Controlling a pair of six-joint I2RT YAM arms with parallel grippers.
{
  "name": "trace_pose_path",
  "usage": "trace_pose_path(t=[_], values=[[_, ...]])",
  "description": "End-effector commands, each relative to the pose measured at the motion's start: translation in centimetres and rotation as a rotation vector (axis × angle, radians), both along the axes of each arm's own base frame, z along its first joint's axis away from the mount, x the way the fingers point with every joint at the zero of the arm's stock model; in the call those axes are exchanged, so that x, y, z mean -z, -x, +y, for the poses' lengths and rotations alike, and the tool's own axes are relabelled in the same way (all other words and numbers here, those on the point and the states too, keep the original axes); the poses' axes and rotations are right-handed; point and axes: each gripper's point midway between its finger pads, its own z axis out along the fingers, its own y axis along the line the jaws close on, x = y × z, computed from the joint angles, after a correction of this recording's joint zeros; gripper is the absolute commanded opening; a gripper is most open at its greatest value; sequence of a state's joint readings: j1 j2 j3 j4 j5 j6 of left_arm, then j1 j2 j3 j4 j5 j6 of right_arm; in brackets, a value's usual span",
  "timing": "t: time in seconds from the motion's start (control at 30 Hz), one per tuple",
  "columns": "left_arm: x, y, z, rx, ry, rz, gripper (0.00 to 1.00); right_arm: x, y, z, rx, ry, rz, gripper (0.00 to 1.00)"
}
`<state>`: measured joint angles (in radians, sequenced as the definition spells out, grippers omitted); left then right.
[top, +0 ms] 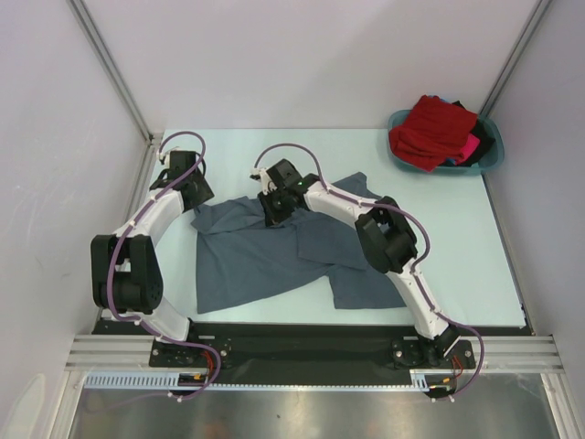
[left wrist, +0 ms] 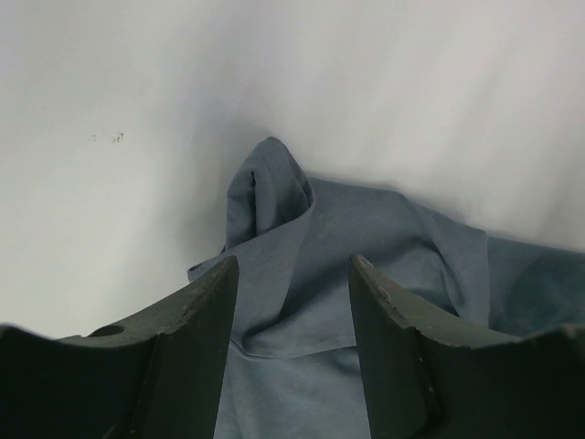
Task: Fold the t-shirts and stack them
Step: Fold the tshirt
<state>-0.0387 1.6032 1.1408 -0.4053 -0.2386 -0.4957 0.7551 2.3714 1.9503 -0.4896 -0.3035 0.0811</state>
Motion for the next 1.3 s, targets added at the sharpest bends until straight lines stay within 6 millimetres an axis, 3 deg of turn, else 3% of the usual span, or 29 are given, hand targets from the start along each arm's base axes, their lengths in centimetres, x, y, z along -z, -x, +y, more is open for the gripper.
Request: trace_pose_path(t=[0.0, 0.07, 0.13, 0.2, 0.27, 0.3, 0.33, 0.37, 0.4, 0.43, 0.47, 0.5, 0.53, 0.57, 0.6, 0.63, 0.73, 0.77, 0.83, 0.87, 0.97, 1.07, 1.27], values=[[-1.2, -0.6, -0.3, 0.019, 0.0, -0.041, 0.57, -4.6, 0.9, 0.5, -0.059, -0.037, -0.069, 0.09], [-1.3, -0.7, -0.3, 0.02, 0.001, -0.044, 0.57, -5.2, 1.4, 0.7, -0.076, -0.048, -0.071, 0.12], [-1.3, -0.7, -0.5, 0.026, 0.006, -0.045, 0.57, -5.4, 1.7, 0.7, -0.084, -0.052, -0.074, 0.22], [-1.5, -0.9, -0.9, 0.052, 0.015, -0.058, 0.57, -5.8, 2.0, 0.0, -0.078, -0.022, -0.084, 0.22], [-1.5, -1.0, -1.4, 0.077, 0.028, -0.066, 0.56, -5.5, 1.8, -1.3, -0.033, 0.03, -0.094, 0.38], [-1.5, -1.0, -1.6, 0.089, 0.03, -0.07, 0.56, -5.9, 1.0, -2.9, 0.038, 0.084, -0.119, 0.55], [-1.6, -1.1, -2.2, 0.116, 0.048, -0.082, 0.56, -6.2, 0.5, -3.8, 0.089, 0.102, -0.133, 0.58], [-1.7, -1.3, -2.6, 0.146, 0.053, -0.09, 0.56, -5.7, 0.7, -5.2, 0.13, 0.135, -0.124, 0.6], [-1.7, -1.3, -3.2, 0.173, 0.068, -0.092, 0.55, -7.7, -0.2, -6.5, 0.179, 0.106, -0.153, 0.6], [-1.8, -1.5, -3.7, 0.198, 0.082, -0.099, 0.56, -8.3, -0.1, -7.5, 0.232, 0.086, -0.146, 0.63], [-2.2, -1.8, -5.5, 0.279, 0.127, -0.12, 0.56, -8.7, -0.4, -8.6, 0.276, 0.078, -0.155, 0.65], [-2.2, -2.0, -6.3, 0.318, 0.146, -0.124, 0.56, -9.2, -0.2, -10.2, 0.326, 0.072, -0.167, 0.69], [-2.5, -2.6, -7.2, 0.351, 0.16, -0.146, 0.56, -9.3, -1.1, -12.2, 0.406, 0.08, -0.174, 0.71], [-2.8, -2.5, -9.2, 0.438, 0.208, -0.154, 0.56, -9.2, -1.4, -13.5, 0.45, 0.089, -0.175, 0.71], [-2.9, -2.7, -10.3, 0.483, 0.232, -0.158, 0.57, -8.0, -1.3, -15.7, 0.509, 0.142, -0.164, 0.72], [-2.6, -3.4, -11.5, 0.521, 0.257, -0.151, 0.57, -8.1, -2.1, -17.9, 0.57, 0.15, -0.159, 0.72], [-2.2, -4.2, -15.5, 0.64, 0.298, -0.111, 0.54, -6.6, -2.4, -21.2, 0.657, 0.136, -0.099, 0.7], [-1.9, -4.1, -17.2, 0.683, 0.294, -0.101, 0.54, -6.4, -2.6, -21.8, 0.672, 0.126, -0.091, 0.69], [-2.0, -4.7, -18.8, 0.712, 0.297, -0.095, 0.54, -6.3, -3.1, -22.1, 0.675, 0.108, -0.086, 0.68], [-0.6, -4.5, -19.9, 0.738, 0.308, -0.059, 0.54, -6.0, -3.6, -22.6, 0.69, 0.117, -0.085, 0.67], [0.7, -4.8, -21.5, 0.772, 0.322, -0.034, 0.53, -5.3, -4.6, -23.1, 0.704, 0.12, -0.07, 0.66], [1.5, -4.9, -22.5, 0.815, 0.335, 0.002, 0.53, -5.1, -5.7, -23.1, 0.712, 0.121, -0.072, 0.65], [5.1, -4.5, -21.8, 0.791, 0.282, 0.107, 0.53, -2.7, -7.3, -23.6, 0.73, 0.135, -0.03, 0.64]])
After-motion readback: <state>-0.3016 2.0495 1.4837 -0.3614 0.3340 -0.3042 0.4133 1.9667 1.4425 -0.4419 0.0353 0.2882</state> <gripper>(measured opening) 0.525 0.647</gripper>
